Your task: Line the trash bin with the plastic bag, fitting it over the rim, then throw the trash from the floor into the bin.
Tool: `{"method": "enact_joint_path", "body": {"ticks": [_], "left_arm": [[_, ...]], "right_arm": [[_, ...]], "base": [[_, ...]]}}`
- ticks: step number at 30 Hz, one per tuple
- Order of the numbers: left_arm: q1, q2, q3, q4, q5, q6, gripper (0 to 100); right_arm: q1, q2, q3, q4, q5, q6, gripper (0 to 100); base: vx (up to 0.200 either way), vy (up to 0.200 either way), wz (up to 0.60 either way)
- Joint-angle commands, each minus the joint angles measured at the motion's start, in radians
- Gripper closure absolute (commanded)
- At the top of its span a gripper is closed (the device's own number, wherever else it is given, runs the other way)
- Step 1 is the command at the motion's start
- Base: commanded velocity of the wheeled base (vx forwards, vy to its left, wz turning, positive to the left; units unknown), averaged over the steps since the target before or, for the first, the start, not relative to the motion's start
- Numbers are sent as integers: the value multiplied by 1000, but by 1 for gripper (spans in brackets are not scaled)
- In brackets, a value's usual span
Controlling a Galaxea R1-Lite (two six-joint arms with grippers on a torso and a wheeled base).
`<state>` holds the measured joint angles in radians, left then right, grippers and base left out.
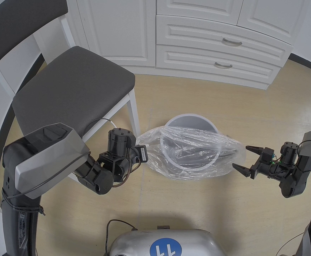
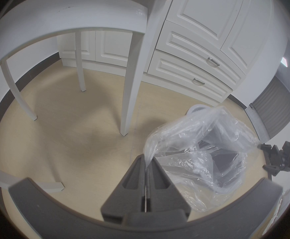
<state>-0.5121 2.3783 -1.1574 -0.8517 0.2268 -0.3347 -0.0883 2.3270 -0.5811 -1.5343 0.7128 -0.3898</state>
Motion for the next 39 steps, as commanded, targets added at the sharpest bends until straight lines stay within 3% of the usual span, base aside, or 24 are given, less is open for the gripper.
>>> {"method": "enact_joint_path", "body": {"ticks": [1,7,10,14,16,17,18,19,21,22,23,28,34,35,37,38,39], "left_arm": [[0,-4,2,6,-1,0,100],[0,7,-1,8,-1,2,100],[0,10,-2,8,-1,2,100],[1,9,-1,8,2,0,100],[1,9,-1,8,5,0,100],[1,9,-1,10,5,0,100],[1,9,-1,10,5,0,100],[1,7,-1,10,5,2,100],[1,7,-1,10,5,2,100],[3,2,2,11,5,5,100],[1,2,5,11,5,5,100],[-5,9,10,10,5,6,100],[-11,2,27,11,2,5,100],[-16,1,35,11,2,5,0],[-17,-1,39,11,3,6,0],[-19,-5,42,10,2,6,0],[-19,-11,45,10,2,8,0]], "right_arm": [[-70,-72,13,-15,63,72,0],[-68,-83,13,-37,83,230,0],[-56,-81,9,-37,77,249,0],[36,-109,17,-37,14,253,0],[116,-146,12,-37,-144,255,0],[160,-164,12,-37,-277,253,0],[160,-164,12,-37,-277,253,0],[237,-199,0,-37,-523,249,0],[245,-201,-2,-37,-541,249,0],[351,-261,-42,37,-765,238,0],[366,-281,-52,82,-774,227,0],[429,-377,-201,404,-785,75,0],[470,-347,-387,537,-771,-343,0],[478,-345,-402,557,-771,-412,0],[486,-345,-411,580,-771,-462,0],[506,-351,-431,649,-771,-546,0],[515,-356,-445,683,-771,-577,0]], "base": [[0,0,0],[0,0,0],[0,0,0],[0,0,0],[0,0,0],[0,0,0],[0,0,0],[0,0,0],[0,0,0],[0,0,0],[0,0,0],[0,0,0],[0,0,0],[0,0,0],[0,0,0],[0,0,0],[0,0,0]]}}
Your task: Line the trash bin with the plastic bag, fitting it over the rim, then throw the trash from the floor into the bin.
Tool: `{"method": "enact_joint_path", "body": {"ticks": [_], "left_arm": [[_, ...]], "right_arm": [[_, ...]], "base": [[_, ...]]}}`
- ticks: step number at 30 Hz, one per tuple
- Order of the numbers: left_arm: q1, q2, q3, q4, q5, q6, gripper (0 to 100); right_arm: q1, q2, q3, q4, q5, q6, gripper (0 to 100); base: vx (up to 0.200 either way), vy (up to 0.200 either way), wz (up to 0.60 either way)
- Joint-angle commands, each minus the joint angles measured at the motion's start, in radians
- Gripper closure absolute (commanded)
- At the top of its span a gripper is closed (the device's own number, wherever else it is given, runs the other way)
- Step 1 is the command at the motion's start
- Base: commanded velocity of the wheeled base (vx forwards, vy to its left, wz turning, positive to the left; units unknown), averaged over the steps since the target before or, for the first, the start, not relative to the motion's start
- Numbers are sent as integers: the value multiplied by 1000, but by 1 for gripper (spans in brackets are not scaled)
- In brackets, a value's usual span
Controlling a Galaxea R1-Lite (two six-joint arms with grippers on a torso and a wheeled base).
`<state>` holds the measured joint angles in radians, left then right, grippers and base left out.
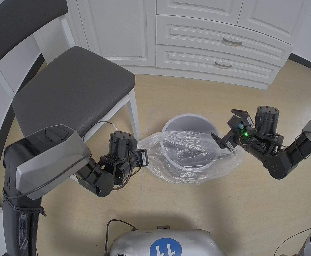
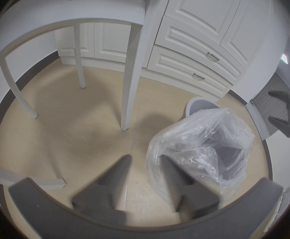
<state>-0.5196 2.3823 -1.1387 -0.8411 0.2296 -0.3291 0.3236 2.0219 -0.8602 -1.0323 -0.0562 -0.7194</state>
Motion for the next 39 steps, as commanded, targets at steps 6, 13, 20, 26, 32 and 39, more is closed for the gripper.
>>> {"method": "enact_joint_path", "body": {"ticks": [6,13,20,26,32,39], "left_arm": [[7,-63,102,-6,-21,85,0],[47,-196,275,-21,-179,188,0],[64,-318,424,-136,-309,280,0],[95,-322,432,-236,-311,279,0],[108,-351,430,-239,-312,279,0],[108,-342,430,-239,-312,279,0]], "right_arm": [[176,-58,-232,359,-2,-293,0],[195,-14,-276,437,-14,-305,0],[178,47,-286,437,-22,-299,0],[166,90,-276,437,-47,-298,0],[141,159,-312,439,-48,-292,0],[135,250,-402,469,-47,-265,0]], "base": [[0,0,0],[0,0,0],[0,0,0],[0,0,0],[0,0,0],[0,0,0]]}}
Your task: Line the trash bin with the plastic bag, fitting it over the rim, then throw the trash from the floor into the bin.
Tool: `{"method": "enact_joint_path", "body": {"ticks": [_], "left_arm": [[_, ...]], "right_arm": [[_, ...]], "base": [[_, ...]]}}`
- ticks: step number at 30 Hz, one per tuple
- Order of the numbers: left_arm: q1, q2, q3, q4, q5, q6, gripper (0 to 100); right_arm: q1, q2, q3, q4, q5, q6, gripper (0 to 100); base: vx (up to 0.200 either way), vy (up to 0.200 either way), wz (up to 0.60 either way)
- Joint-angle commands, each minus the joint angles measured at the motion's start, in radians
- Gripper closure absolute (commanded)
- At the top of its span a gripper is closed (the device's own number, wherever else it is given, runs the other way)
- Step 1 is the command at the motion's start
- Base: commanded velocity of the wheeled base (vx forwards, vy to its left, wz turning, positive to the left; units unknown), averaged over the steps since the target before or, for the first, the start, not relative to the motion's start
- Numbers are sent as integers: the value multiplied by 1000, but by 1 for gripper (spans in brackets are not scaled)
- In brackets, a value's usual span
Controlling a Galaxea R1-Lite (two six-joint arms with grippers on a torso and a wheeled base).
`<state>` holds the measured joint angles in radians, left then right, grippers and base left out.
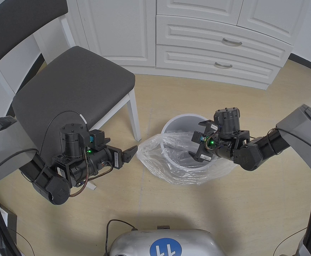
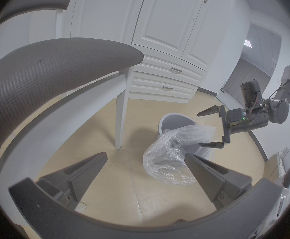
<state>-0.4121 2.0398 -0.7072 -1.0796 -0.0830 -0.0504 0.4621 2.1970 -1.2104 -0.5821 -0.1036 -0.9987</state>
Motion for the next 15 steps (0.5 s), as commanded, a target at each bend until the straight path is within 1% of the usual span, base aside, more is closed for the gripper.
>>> {"method": "enact_joint_path", "body": {"ticks": [1,6,7,11,15], "left_arm": [[1,2,-3,0,0,0,0],[6,3,-6,0,0,0,0],[6,3,-6,0,0,0,0],[9,5,-9,0,0,0,0],[9,5,-9,0,0,0,0]], "right_arm": [[-5,82,-64,27,1,19,0],[-19,132,-133,56,4,37,0],[-20,133,-135,56,4,37,100],[-20,122,-155,56,15,55,100],[-20,66,-182,64,15,58,100]], "base": [[0,0,0],[0,0,0],[0,0,0],[0,0,0],[0,0,0]]}}
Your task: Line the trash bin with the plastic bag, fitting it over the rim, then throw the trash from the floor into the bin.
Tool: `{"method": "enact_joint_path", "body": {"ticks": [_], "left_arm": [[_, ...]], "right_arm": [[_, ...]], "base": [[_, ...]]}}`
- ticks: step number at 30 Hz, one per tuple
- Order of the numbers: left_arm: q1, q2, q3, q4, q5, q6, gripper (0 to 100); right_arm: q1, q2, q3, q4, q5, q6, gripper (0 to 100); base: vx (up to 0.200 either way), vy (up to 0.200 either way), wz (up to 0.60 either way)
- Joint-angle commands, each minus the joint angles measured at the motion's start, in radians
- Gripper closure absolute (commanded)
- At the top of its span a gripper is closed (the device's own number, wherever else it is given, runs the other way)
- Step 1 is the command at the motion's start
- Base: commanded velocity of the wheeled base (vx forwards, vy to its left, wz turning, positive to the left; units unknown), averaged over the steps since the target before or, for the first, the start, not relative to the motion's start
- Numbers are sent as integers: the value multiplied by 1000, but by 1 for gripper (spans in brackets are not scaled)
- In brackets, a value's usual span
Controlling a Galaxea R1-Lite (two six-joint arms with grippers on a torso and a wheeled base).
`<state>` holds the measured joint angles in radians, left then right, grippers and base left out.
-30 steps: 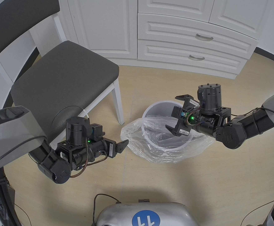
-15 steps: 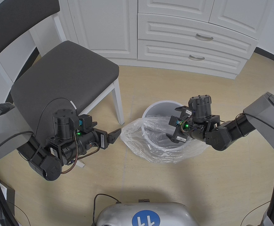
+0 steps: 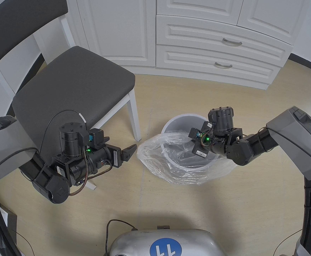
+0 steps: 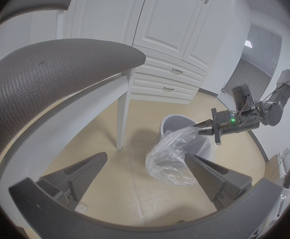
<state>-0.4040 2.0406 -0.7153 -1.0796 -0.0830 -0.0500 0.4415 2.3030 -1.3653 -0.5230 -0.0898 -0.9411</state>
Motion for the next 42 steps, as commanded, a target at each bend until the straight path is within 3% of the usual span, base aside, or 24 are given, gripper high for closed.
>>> {"method": "enact_joint_path", "body": {"ticks": [1,6,13,24,39,40,42], "left_arm": [[1,4,-1,0,0,-1,0],[1,12,-1,0,0,-1,0],[1,19,-3,0,2,1,0],[-1,21,-1,0,3,1,0],[-7,29,-3,-17,8,1,0],[-7,32,-3,-28,8,1,0],[-7,36,-1,-37,8,1,0]], "right_arm": [[0,-48,-37,4,1,2,100],[-18,-39,-126,34,-4,8,100],[-7,104,-299,29,-18,105,100],[3,274,-586,12,-107,186,100],[14,377,-635,-259,-196,226,100],[16,385,-635,-298,-205,231,0],[17,392,-635,-341,-212,237,0]], "base": [[0,0,0],[0,0,0],[0,0,0],[0,0,0],[0,0,0],[0,0,0],[0,0,0]]}}
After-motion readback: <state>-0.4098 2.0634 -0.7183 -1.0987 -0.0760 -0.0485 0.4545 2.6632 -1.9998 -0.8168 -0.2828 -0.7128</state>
